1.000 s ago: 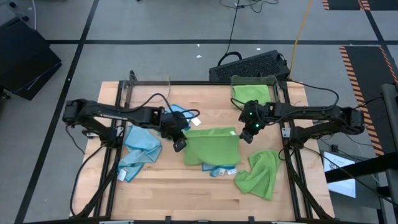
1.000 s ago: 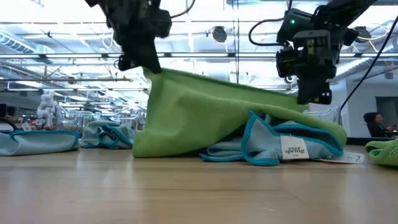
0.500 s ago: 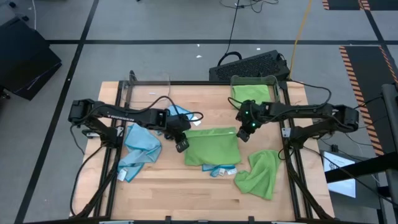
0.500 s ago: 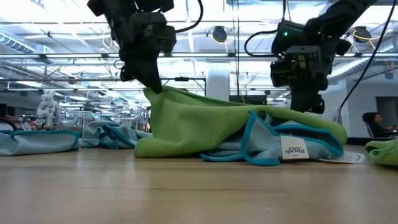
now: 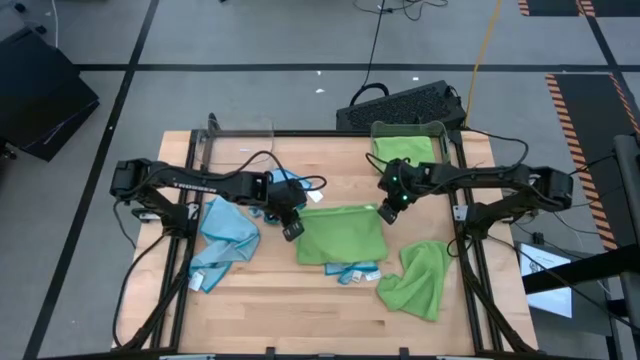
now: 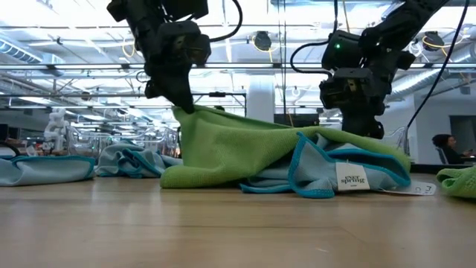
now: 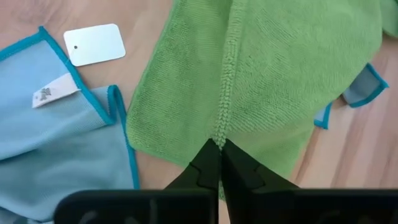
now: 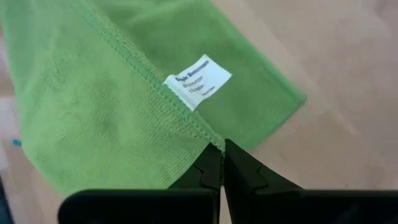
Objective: Sort microfiber towel by color & place in baskets
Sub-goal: Fold the left green towel
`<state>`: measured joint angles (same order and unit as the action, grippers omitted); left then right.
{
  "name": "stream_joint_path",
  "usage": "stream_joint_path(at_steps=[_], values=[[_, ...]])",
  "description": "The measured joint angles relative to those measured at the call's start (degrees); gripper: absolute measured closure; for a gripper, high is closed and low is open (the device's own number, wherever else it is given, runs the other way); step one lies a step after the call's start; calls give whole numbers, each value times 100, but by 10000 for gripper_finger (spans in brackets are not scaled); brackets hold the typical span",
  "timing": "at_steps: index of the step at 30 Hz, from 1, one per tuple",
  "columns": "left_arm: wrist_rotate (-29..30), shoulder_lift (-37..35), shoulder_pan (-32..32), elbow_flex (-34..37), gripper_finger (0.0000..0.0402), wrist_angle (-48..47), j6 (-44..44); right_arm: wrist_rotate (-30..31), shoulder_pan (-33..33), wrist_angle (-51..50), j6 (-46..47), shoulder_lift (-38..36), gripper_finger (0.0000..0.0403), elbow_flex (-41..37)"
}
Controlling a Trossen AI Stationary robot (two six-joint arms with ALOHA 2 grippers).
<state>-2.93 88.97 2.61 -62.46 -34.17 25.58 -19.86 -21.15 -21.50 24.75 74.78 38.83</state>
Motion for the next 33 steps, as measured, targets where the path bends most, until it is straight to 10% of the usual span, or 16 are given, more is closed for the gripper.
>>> stream_joint_path(at_steps=[14, 33], values=[[346, 0, 37, -2, 387, 21, -392, 53, -70, 39, -16, 38, 391, 0], [843, 0, 37, -7, 214, -94, 467, 210, -70, 25, 372, 38, 309, 0]])
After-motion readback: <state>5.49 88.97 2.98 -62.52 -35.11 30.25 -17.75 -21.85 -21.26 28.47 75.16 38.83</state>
